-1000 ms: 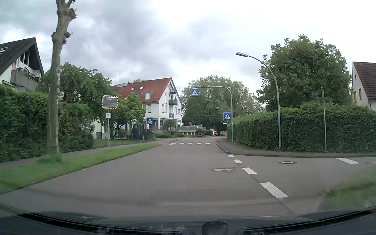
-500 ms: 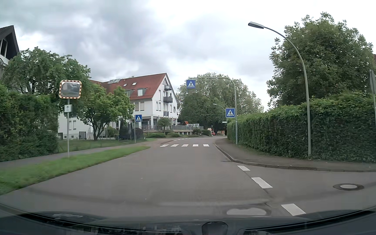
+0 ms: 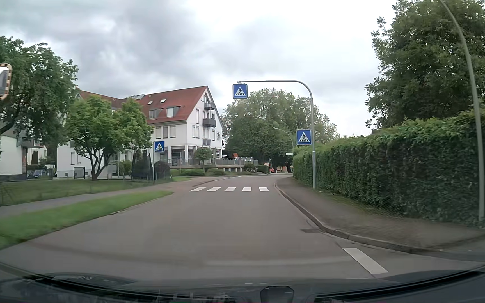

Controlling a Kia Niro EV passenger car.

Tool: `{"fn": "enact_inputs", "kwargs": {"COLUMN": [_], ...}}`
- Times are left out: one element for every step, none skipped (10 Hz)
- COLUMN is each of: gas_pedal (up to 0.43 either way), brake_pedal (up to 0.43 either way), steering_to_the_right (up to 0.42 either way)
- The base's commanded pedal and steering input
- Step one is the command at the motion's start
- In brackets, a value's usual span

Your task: Follow the waypoints while adhering to traffic rules and regulations

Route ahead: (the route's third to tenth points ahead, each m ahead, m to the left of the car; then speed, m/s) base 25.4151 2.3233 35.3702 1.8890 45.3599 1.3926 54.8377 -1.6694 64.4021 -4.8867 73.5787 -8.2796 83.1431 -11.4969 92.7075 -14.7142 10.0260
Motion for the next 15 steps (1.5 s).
{"fn": "enact_inputs", "kwargs": {"gas_pedal": [0.059, 0.059, 0.059, 0.059, 0.059, 0.059, 0.02, 0.02, 0.02, 0.02, 0.02, 0.02, 0.02, 0.02, 0.028], "brake_pedal": [0.0, 0.0, 0.0, 0.0, 0.0, 0.0, 0.0, 0.0, 0.0, 0.0, 0.0, 0.0, 0.0, 0.0, 0.0], "steering_to_the_right": [0.008, 0.008, 0.007, 0.006, 0.006, 0.005, 0.002, 0.0, 0.0, 0.0, 0.0, 0.0, 0.0, 0.0, 0.0]}}
